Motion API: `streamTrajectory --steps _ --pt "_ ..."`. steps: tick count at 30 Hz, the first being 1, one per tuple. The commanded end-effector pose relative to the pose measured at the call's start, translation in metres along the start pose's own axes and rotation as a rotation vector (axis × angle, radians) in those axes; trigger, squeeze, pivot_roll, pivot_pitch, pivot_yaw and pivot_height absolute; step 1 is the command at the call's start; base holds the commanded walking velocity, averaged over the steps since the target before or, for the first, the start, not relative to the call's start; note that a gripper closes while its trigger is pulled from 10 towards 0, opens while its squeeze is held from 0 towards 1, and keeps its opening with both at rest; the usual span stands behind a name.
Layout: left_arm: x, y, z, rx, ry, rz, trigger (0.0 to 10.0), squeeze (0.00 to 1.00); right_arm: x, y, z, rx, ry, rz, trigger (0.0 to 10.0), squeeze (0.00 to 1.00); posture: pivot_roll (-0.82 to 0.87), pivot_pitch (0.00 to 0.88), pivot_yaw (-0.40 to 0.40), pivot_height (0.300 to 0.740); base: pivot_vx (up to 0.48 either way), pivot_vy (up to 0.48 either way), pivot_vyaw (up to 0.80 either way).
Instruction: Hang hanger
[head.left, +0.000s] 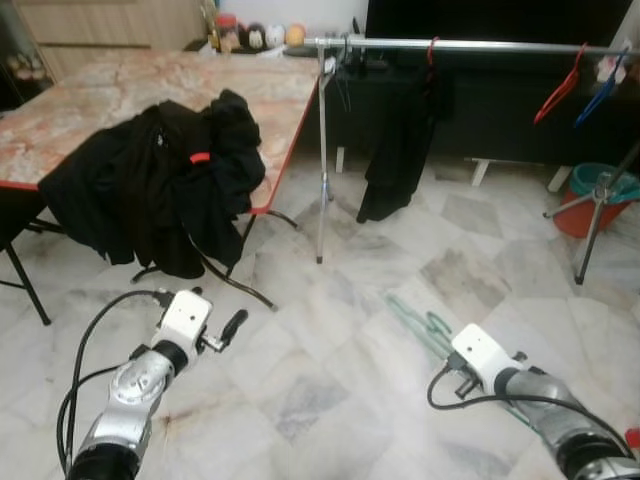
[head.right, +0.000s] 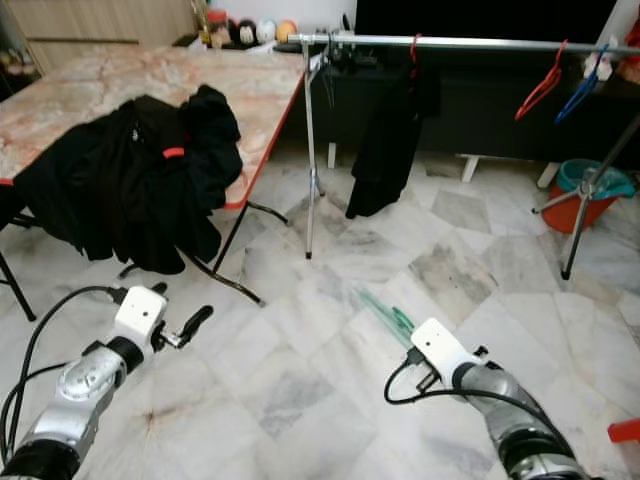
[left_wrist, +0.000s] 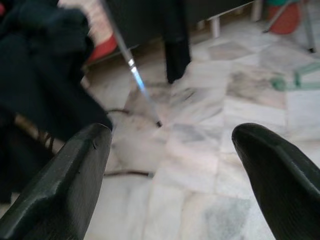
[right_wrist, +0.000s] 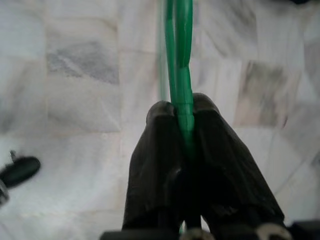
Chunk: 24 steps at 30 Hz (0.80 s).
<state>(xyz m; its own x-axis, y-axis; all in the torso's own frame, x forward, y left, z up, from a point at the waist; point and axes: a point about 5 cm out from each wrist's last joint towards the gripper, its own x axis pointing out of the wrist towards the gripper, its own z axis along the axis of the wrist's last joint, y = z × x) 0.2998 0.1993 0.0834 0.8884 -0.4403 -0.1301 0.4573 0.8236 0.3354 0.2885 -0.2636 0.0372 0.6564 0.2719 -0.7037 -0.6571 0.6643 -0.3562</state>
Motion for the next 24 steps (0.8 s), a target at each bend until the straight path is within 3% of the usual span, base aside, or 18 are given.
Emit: streamTrajectory --steps 1,2,3,4,10,11,13,17,24 --pt "-0.001 -0.005 0.008 0.030 -0.018 -0.095 10.0 0.00 -0.006 -0.001 0.008 -0.056 -0.034 0.096 10.0 0.00 0.14 0.000 -0.013 0.732 0.000 0.000 0.00" --pt "-0.001 -0.010 0.013 0.046 -0.033 -0.160 10.0 0.00 -0.010 -0.001 0.012 -0.087 -0.054 0.157 10.0 0.00 0.14 0.000 -0.016 0.732 0.000 0.000 0.00" --pt "-0.001 -0.010 0.013 0.046 -0.033 -0.160 10.0 0.00 -0.010 -0.001 0.012 -0.087 -0.054 0.157 10.0 0.00 0.14 0.000 -0.016 0.732 0.000 0.000 0.00" --pt "-0.001 -0.016 0.023 0.072 -0.055 -0.262 10.0 0.00 -0.016 0.002 0.022 -0.121 -0.103 0.244 10.0 0.00 0.14 0.000 -0.017 0.732 0.000 0.000 0.00" --pt "-0.003 -0.031 0.043 0.099 -0.076 -0.457 10.0 0.00 -0.029 0.012 0.043 -0.193 -0.191 0.446 10.0 0.00 0.15 0.000 -0.024 0.732 0.000 0.000 0.00" --pt "-0.004 -0.039 0.052 0.107 -0.086 -0.555 10.0 0.00 -0.036 0.023 0.056 -0.224 -0.260 0.554 10.0 0.00 0.15 0.000 -0.024 0.732 0.000 0.000 0.00" --pt "-0.005 -0.045 0.062 0.093 -0.094 -0.638 10.0 0.00 -0.041 0.032 0.067 -0.254 -0.298 0.628 10.0 0.00 0.15 0.000 -0.025 0.732 0.000 0.000 0.00" --pt "-0.007 -0.051 0.073 0.033 -0.083 -0.733 10.0 0.00 -0.043 0.042 0.077 -0.298 -0.311 0.687 10.0 0.00 0.16 0.000 -0.029 0.732 0.000 0.000 0.00" --pt "-0.008 -0.056 0.068 -0.034 0.016 -0.811 10.0 0.00 -0.040 0.056 0.091 -0.324 -0.328 0.721 10.0 0.00 0.16 0.000 -0.033 0.732 0.000 0.000 0.00"
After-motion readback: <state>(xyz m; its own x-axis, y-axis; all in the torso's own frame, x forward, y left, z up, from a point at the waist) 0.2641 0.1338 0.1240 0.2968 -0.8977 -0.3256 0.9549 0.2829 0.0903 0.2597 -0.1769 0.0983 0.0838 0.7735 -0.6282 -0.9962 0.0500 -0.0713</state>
